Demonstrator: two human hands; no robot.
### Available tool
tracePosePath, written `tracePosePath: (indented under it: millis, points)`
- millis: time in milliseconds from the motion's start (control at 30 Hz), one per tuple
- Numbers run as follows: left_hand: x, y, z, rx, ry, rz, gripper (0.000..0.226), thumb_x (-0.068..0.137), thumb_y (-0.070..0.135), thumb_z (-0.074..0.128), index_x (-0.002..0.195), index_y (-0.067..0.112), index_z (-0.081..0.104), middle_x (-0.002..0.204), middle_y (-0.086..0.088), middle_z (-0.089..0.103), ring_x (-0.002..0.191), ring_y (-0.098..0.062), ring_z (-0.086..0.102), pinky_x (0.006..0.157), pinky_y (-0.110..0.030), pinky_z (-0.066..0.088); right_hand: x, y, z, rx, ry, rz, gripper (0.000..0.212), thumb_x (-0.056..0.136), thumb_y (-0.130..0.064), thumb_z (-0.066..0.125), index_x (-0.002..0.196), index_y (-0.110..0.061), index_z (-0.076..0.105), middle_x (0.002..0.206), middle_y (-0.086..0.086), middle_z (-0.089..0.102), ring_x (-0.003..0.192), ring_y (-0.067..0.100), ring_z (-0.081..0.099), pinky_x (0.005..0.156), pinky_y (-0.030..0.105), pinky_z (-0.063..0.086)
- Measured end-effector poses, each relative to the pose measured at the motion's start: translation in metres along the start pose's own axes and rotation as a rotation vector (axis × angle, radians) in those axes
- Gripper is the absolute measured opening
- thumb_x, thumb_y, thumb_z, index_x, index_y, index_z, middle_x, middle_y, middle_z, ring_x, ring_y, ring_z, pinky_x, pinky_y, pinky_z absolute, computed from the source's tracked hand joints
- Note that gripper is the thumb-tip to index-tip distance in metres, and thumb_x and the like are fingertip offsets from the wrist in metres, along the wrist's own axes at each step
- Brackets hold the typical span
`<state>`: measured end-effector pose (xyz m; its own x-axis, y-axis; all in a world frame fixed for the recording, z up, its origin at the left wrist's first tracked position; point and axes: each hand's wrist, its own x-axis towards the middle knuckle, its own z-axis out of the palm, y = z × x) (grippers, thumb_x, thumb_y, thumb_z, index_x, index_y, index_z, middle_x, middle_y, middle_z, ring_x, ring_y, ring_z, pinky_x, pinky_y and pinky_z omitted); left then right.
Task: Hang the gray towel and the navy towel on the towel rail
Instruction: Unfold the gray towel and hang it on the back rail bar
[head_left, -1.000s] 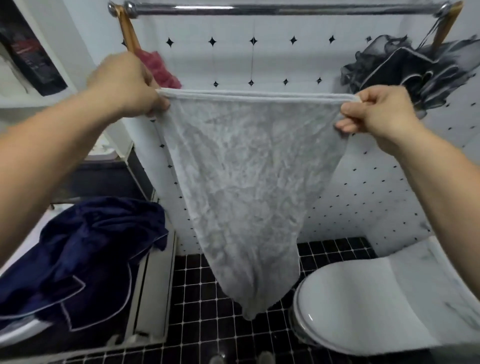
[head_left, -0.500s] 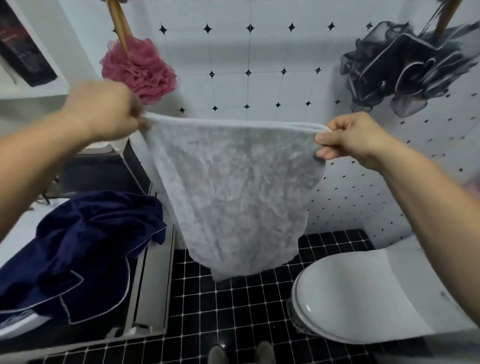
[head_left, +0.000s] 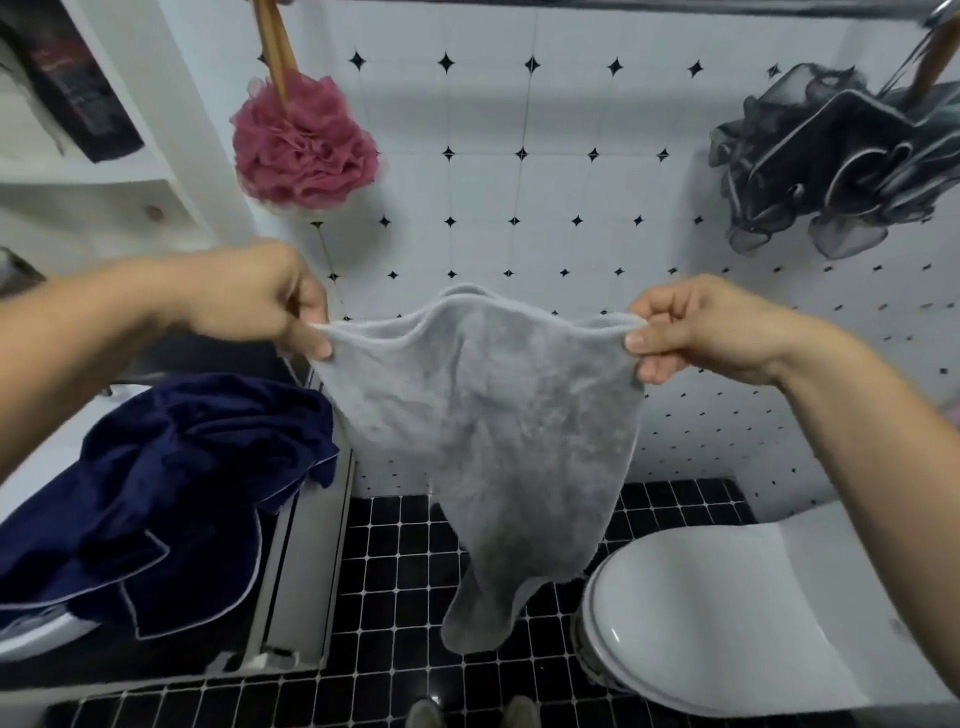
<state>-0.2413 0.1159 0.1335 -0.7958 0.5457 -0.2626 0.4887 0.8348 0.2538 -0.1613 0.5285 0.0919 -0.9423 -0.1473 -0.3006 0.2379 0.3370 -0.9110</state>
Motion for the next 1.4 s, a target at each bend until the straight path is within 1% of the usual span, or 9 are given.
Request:
tracePosePath:
  millis: [133,267,467,733,867,1033,1133,1267,1400]
  points:
    - [-0.001,-0.025,0.002,-0.166,0.465,-0.212,0.017,0.071,0.032,0.084,0.062,0.028,0.07,0.065,-0.002,0.071,0.069,-0.024,0.066,0.071,-0.041,0.053,0.009,0.005,-0.008,-0.036,0.402,-0.026,0.006,0.088,0.0,0.065,0.083,-0.002,0.063,0.054,0.009,0.065,0.047,0.013,0.066,0.053,0.021,0.058]
    - [0.005,-0.015,0.012,-0.377,0.509,-0.15,0.015,0.074,0.018,0.082,0.064,0.023,0.072,0.07,-0.008,0.072,0.062,-0.026,0.061,0.065,-0.033,0.052,0.021,0.002,-0.009,0.021,0.508,-0.031,0.015,0.093,-0.003,0.06,0.078,-0.005,0.055,0.058,0.014,0.063,0.044,0.014,0.066,0.044,0.023,0.055]
    - [0.016,0.011,0.01,-0.694,0.779,-0.1,0.022,0.068,-0.002,0.075,0.063,0.017,0.065,0.055,0.0,0.057,0.041,0.0,0.045,0.042,-0.01,0.032,0.037,-0.008,-0.018,0.143,0.609,-0.003,0.01,0.099,-0.012,0.051,0.094,-0.004,0.047,0.08,0.023,0.064,0.051,0.024,0.071,0.043,0.027,0.057]
    - [0.066,0.057,-0.054,-0.657,1.083,-0.105,0.03,0.078,0.005,0.069,0.104,0.021,0.072,0.088,0.007,0.07,0.075,-0.002,0.059,0.064,-0.004,0.035,0.058,-0.05,-0.061,-0.005,0.71,-0.16,0.006,0.088,-0.006,0.065,0.084,-0.003,0.068,0.065,0.016,0.073,0.071,0.039,0.072,0.076,0.05,0.059]
    - [0.104,0.067,-0.075,-1.02,1.04,-0.156,0.026,0.084,-0.007,0.061,0.081,0.018,0.069,0.083,-0.003,0.069,0.092,-0.028,0.066,0.074,-0.026,0.046,0.087,-0.066,-0.088,0.124,0.676,-0.222,0.01,0.092,0.006,0.054,0.089,0.007,0.063,0.073,0.022,0.072,0.065,0.027,0.073,0.064,0.036,0.062]
    - [0.15,0.062,-0.073,-0.46,1.129,-0.319,0.004,0.097,0.024,0.05,0.095,0.026,0.052,0.095,-0.007,0.069,0.094,-0.035,0.066,0.069,-0.038,0.044,0.137,-0.087,-0.118,0.59,0.551,-0.223,0.011,0.1,-0.005,0.046,0.105,-0.004,0.056,0.1,0.019,0.066,0.061,0.026,0.074,0.044,0.03,0.057]
    - [0.171,0.056,-0.065,-0.295,1.094,-0.395,0.005,0.098,0.023,0.046,0.093,0.025,0.046,0.082,-0.009,0.068,0.078,-0.037,0.068,0.059,-0.038,0.044,0.166,-0.098,-0.135,0.721,0.561,-0.285,0.007,0.096,0.001,0.05,0.099,-0.003,0.054,0.084,0.015,0.062,0.045,0.019,0.068,0.037,0.023,0.052]
    - [0.196,0.07,-0.087,-1.265,1.108,-0.225,0.015,0.099,0.0,0.039,0.091,0.0,0.051,0.08,-0.016,0.065,0.061,-0.03,0.072,0.039,-0.028,0.051,0.188,-0.114,-0.15,0.778,0.551,-0.435,0.009,0.092,-0.001,0.057,0.086,-0.006,0.062,0.061,0.005,0.063,0.045,0.013,0.06,0.041,0.021,0.049]
    - [0.217,0.074,-0.118,-1.711,1.167,0.109,0.007,0.095,-0.003,0.05,0.089,-0.001,0.054,0.065,-0.006,0.065,0.058,-0.016,0.068,0.053,-0.02,0.057,0.194,-0.145,-0.173,0.966,0.562,-0.609,0.015,0.088,0.001,0.061,0.079,-0.01,0.061,0.045,-0.003,0.056,0.036,0.009,0.053,0.035,0.016,0.04]
